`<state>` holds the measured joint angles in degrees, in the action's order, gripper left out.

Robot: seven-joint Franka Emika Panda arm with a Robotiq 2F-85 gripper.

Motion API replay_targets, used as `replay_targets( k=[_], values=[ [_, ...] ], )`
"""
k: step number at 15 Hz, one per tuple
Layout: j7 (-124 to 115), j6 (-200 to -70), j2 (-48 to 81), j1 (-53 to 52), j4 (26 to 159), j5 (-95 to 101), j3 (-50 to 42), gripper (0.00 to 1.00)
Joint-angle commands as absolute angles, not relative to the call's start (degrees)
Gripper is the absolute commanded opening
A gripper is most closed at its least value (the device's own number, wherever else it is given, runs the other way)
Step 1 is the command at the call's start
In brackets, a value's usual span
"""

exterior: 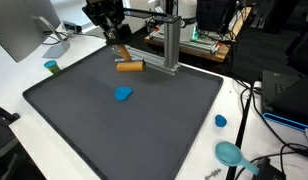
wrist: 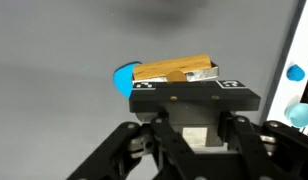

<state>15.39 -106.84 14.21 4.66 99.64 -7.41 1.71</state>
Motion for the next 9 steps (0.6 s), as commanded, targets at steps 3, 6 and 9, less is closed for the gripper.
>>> replay_targets(
  k=[3,6,9],
  values=[
    [12.94,-107.50,0.46,4.29,113.63,-4.51,-0.52,0.22],
    [6.85,-107.82,-7.53,3.65,120.75,-4.35,-0.91,0.22],
    [0.70,-108.32,-13.23,3.40,126.49,-3.68,-0.56,0.22]
  ],
)
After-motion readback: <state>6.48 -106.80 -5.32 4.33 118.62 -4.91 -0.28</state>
